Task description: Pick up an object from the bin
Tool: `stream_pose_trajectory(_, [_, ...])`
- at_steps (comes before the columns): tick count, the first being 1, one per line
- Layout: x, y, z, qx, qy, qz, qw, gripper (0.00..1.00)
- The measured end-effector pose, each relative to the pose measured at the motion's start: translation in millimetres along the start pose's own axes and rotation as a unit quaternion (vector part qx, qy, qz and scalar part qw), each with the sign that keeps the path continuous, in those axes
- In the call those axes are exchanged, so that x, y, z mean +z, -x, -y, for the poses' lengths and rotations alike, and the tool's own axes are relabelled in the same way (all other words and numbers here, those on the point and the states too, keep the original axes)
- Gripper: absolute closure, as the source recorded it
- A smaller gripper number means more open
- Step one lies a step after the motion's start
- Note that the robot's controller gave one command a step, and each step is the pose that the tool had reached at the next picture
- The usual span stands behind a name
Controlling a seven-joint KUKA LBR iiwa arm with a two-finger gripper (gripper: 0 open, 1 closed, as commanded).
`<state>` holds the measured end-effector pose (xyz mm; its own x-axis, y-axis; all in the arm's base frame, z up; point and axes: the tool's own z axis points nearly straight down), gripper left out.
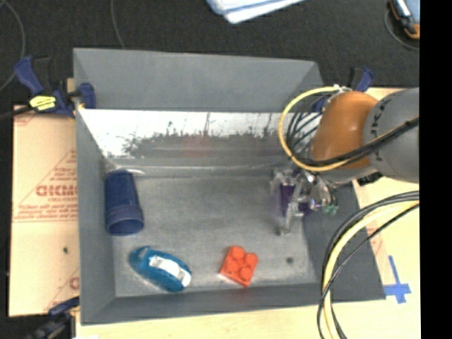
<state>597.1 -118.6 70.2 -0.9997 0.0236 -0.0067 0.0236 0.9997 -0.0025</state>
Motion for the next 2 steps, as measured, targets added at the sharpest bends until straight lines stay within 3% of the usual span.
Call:
stream_pose_trajectory(1, [-2,34.5,29,-0.128,0.003,0.0004,0.9918,0.00])
stream_pose_trajectory(2, [-3,10.6,27,0.042,0.009,0.0047,0.9991,0.00])
